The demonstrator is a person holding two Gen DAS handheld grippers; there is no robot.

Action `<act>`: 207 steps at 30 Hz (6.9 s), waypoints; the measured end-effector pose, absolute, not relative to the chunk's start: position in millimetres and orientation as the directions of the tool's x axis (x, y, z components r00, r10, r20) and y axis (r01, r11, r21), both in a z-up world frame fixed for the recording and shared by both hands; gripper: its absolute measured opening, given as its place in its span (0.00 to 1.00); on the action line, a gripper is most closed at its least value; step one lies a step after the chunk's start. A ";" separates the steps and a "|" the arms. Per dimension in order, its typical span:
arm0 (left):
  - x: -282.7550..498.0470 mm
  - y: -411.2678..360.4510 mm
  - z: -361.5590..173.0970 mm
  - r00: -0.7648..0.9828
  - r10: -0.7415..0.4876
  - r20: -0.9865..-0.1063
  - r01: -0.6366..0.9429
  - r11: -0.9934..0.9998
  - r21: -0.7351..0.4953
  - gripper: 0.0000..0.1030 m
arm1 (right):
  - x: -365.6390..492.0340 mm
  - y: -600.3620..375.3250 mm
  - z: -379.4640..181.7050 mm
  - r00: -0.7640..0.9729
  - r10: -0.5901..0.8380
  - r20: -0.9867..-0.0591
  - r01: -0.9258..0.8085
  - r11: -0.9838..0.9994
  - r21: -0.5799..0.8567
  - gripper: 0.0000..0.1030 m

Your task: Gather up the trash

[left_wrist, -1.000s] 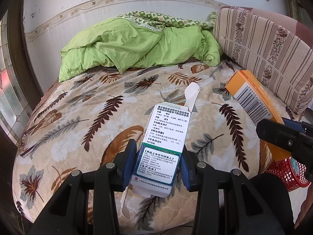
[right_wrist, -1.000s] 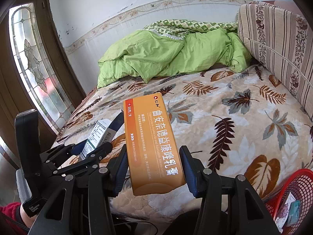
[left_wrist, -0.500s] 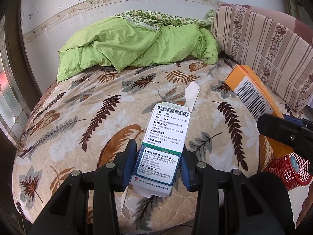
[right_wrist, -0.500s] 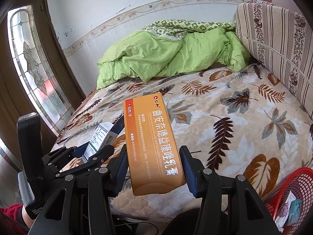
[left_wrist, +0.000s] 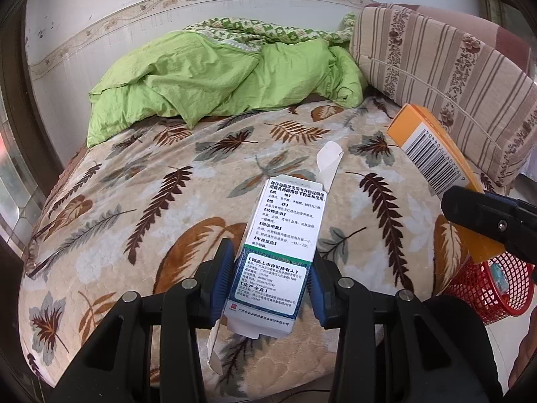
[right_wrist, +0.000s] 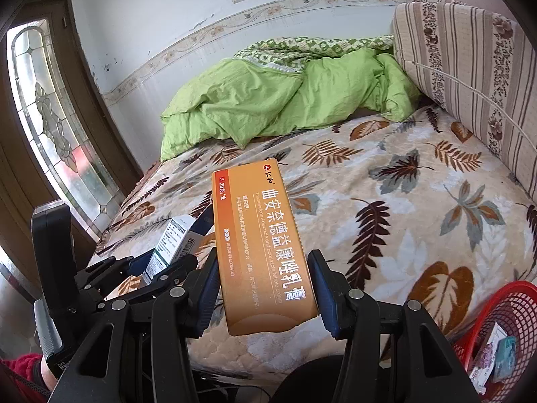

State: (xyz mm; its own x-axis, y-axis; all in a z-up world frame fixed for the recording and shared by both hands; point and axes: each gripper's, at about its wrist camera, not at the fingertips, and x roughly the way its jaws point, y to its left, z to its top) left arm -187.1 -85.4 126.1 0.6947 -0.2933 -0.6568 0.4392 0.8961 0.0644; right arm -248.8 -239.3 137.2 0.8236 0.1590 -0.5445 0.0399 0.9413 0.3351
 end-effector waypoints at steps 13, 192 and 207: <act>-199.4 -139.2 132.5 0.644 -0.377 -0.666 0.557 0.827 0.071 0.39 | -286.0 -299.2 131.7 0.831 0.048 -0.554 0.201 0.903 0.379 0.53; -275.3 -188.3 147.2 0.603 -0.544 -0.584 0.733 0.667 0.136 1.00 | -423.5 -329.2 124.5 0.331 -0.660 -0.674 0.894 0.448 0.000 0.99; -275.1 -188.5 147.3 0.603 -0.544 -0.584 0.732 0.668 0.133 1.00 | -423.5 -330.8 122.9 0.331 -0.657 -0.678 0.893 0.450 -0.001 0.99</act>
State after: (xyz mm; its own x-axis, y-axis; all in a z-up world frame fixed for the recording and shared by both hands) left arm -275.1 -188.5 147.3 0.6025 -0.5437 -0.5843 0.7320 0.6682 0.1331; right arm -423.5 -330.8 122.9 0.3306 -0.6567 -0.6778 0.8929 0.4502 -0.0007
